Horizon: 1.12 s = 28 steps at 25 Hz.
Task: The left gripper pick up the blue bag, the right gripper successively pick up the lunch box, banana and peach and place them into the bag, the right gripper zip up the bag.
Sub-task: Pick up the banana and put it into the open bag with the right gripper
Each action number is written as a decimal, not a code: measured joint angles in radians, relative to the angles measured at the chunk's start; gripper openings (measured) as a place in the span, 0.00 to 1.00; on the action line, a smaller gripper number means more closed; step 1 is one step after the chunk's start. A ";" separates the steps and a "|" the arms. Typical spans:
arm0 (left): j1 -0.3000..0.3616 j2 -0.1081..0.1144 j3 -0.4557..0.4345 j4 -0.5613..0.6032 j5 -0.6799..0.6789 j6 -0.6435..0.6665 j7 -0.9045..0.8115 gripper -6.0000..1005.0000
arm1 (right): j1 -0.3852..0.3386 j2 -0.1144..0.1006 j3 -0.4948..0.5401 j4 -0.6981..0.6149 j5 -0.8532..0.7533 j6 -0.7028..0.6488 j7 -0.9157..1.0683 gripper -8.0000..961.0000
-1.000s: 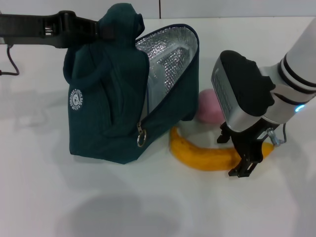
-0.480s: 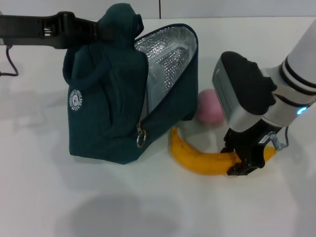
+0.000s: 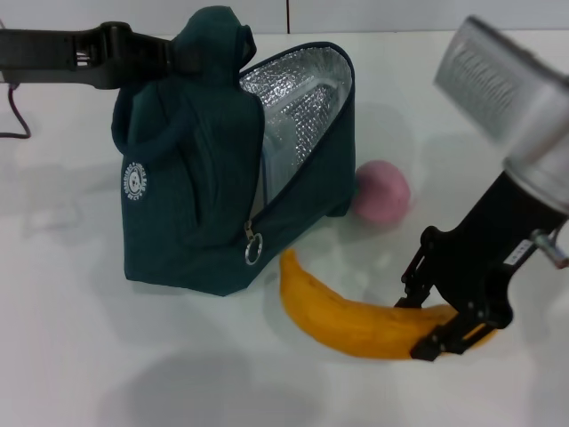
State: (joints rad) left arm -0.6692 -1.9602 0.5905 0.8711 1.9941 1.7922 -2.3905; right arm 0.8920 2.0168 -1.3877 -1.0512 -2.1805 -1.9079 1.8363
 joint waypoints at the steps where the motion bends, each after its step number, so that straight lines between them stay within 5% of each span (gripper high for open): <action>1: 0.000 0.000 0.000 -0.001 0.000 -0.001 0.001 0.04 | 0.002 -0.001 0.029 0.004 0.017 -0.031 -0.001 0.43; 10: 0.001 0.000 -0.003 -0.006 0.000 -0.002 0.011 0.04 | 0.008 -0.013 0.363 0.126 0.195 -0.211 -0.028 0.43; 17: 0.012 0.000 -0.001 -0.006 0.000 -0.001 0.011 0.04 | -0.047 -0.044 0.621 0.280 0.354 -0.175 -0.020 0.43; 23: 0.027 0.004 0.000 -0.006 0.000 -0.001 0.013 0.04 | -0.123 -0.016 0.672 0.396 0.536 -0.029 -0.068 0.43; 28: 0.031 0.004 -0.004 -0.006 -0.010 -0.001 0.014 0.04 | -0.114 0.005 0.641 0.583 0.691 0.081 -0.174 0.43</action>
State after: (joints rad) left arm -0.6379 -1.9564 0.5865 0.8650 1.9839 1.7912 -2.3761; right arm 0.7777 2.0222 -0.7465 -0.4677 -1.4892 -1.8269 1.6626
